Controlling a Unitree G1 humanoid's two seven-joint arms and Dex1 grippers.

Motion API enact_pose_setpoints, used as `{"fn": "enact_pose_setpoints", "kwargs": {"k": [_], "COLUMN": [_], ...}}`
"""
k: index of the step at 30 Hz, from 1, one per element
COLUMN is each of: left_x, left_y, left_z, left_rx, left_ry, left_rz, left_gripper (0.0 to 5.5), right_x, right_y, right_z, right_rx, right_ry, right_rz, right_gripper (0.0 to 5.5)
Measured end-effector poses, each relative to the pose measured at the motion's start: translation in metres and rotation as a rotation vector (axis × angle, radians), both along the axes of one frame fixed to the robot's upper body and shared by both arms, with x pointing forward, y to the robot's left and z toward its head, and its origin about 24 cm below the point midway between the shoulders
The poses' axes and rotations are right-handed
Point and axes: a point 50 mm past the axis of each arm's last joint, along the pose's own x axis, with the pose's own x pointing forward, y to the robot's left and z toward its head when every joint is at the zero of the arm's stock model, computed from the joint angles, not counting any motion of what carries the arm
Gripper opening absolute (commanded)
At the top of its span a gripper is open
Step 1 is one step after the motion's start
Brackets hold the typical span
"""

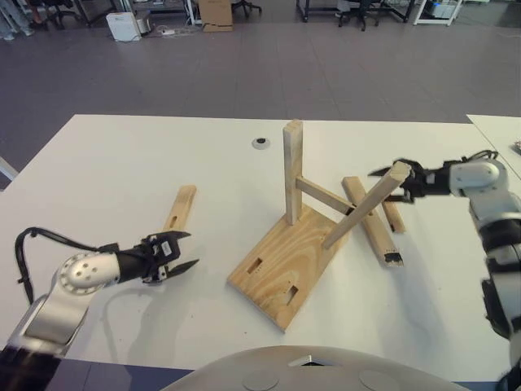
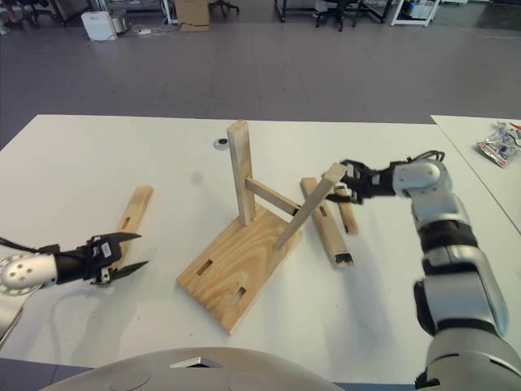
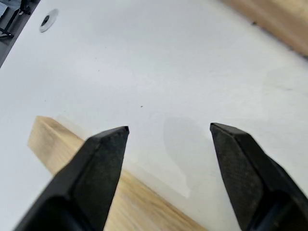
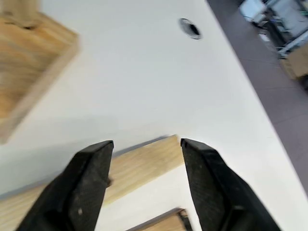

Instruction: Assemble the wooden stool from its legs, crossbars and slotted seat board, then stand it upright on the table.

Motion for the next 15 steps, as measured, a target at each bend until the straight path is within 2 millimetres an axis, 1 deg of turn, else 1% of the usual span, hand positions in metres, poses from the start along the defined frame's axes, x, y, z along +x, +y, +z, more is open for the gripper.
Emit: {"fn": "enact_pose_setpoints", "kwargs": {"k": [1,2,4,5,7,9,11,12,13,15], "left_x": [0.005,0.013,0.018,0.021,0.024,0.023,0.017,0.009,0.001,-0.014], "left_y": [0.0,-0.002,-0.005,-0.007,-0.012,-0.021,-0.031,-0.041,-0.049,-0.059], "left_z": [-0.005,-0.006,-0.008,-0.011,-0.013,-0.015,-0.018,-0.02,-0.023,-0.024], "left_rx": [0.03,0.049,0.052,0.037,0.033,0.005,-0.052,-0.111,-0.163,-0.234], "left_ry": [-0.005,-0.036,-0.055,-0.066,-0.083,-0.081,-0.044,-0.008,0.025,0.082], "left_rz": [-0.006,-0.018,-0.026,-0.028,-0.05,-0.091,-0.134,-0.176,-0.204,-0.241], "left_gripper": [3.14,3.14,3.14,3.14,3.14,3.14,3.14,3.14,3.14,3.14], "right_x": [-0.01,-0.023,-0.035,-0.045,-0.058,-0.071,-0.075,-0.075,-0.073,-0.065], "right_y": [-0.001,0.0,0.006,0.016,0.026,0.042,0.051,0.056,0.06,0.068], "right_z": [-0.001,-0.002,-0.003,-0.006,-0.013,-0.032,-0.05,-0.06,-0.063,-0.067], "right_rx": [0.006,0.015,0.032,0.059,0.091,0.118,0.092,0.079,0.095,0.13], "right_ry": [0.054,0.115,0.169,0.199,0.238,0.277,0.281,0.29,0.288,0.267], "right_rz": [0.021,0.053,0.08,0.111,0.115,0.11,0.049,0.005,-0.018,-0.073], "right_gripper": [2.63,2.63,2.63,2.63,2.63,2.63,2.63,2.63,2.63,2.63]}}
